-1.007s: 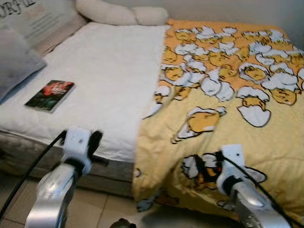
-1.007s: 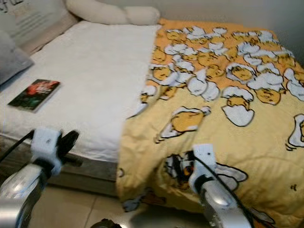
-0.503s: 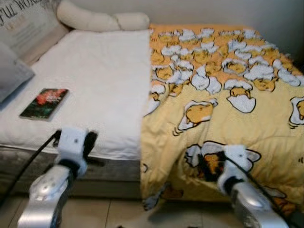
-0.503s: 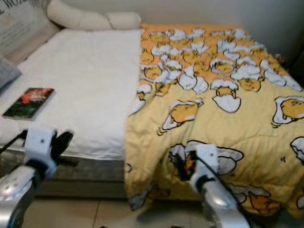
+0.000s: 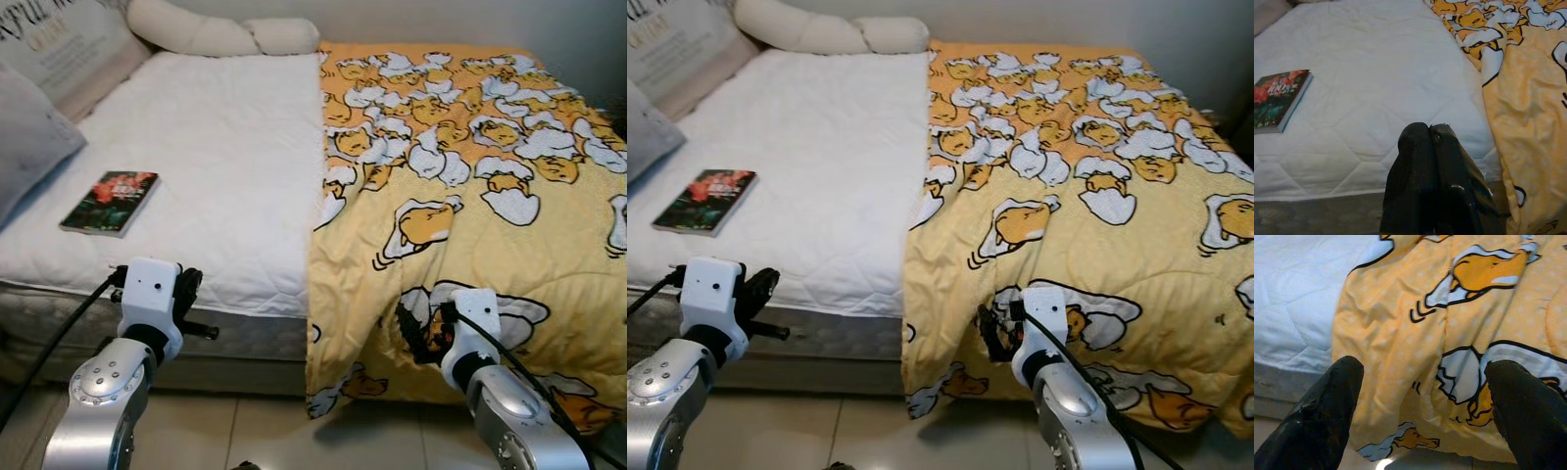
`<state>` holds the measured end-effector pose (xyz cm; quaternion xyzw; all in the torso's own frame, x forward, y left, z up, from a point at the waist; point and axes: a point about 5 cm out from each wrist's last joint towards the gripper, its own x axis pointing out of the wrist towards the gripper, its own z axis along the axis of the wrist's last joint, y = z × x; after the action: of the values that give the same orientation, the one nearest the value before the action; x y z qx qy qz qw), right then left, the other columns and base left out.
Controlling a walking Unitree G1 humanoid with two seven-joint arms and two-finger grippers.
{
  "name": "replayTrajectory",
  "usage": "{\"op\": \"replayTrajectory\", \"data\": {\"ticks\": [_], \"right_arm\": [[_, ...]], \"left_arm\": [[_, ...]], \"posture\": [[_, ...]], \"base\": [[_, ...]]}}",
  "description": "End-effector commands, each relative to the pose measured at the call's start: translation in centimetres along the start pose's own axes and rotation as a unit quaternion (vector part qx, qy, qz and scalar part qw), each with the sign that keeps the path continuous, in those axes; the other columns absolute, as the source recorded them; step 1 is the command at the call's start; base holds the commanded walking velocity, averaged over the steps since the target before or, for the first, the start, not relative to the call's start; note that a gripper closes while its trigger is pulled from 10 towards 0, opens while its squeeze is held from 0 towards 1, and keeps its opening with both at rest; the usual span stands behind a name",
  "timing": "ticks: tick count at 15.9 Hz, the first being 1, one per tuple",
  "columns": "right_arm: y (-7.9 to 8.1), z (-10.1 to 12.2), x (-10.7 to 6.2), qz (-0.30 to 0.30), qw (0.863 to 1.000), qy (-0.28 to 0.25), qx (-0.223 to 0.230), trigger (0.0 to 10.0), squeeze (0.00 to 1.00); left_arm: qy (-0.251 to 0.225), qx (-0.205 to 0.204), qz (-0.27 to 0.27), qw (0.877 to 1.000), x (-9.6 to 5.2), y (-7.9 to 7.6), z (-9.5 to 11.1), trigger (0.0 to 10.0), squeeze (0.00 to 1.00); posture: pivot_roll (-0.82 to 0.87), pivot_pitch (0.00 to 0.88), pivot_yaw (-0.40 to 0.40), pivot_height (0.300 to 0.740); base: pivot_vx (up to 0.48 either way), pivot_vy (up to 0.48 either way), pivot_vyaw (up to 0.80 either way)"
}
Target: Clean up the room
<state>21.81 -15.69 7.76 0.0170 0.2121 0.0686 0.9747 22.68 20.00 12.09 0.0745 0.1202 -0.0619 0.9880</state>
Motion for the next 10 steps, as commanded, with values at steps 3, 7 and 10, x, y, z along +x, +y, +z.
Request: {"op": "replayTrajectory", "data": {"ticks": [3, 7, 10], "right_arm": [[-0.8, 0.5, 0.2, -0.018, 1.0, -0.015, -0.007, 10.0, 0.0], [-1.5, 1.4, 0.7, -0.045, 0.998, -0.047, 0.001, 10.0, 0.0], [-1.4, 1.5, 1.0, -0.044, 0.997, -0.055, 0.014, 10.0, 0.0]], "left_arm": [[-0.017, 0.0, 0.007, 1.0, 0.5, -0.2, 0.4, 10.0, 0.0], [-0.038, 0.001, 0.003, 0.999, 0.8, -0.8, 0.9, 10.0, 0.0], [-0.05, -0.01, 0.004, 0.999, 0.8, -0.8, 1.5, 10.0, 0.0]], "posture": [[-0.09, 0.0, -0.011, 0.74], [-0.09, 0.0, -0.034, 0.74], [-0.06, 0.0, -0.068, 0.74]], "base": [[0.0, 0.0, -0.79], [0.0, 0.0, -0.79], [0.0, 0.0, -0.79]]}}
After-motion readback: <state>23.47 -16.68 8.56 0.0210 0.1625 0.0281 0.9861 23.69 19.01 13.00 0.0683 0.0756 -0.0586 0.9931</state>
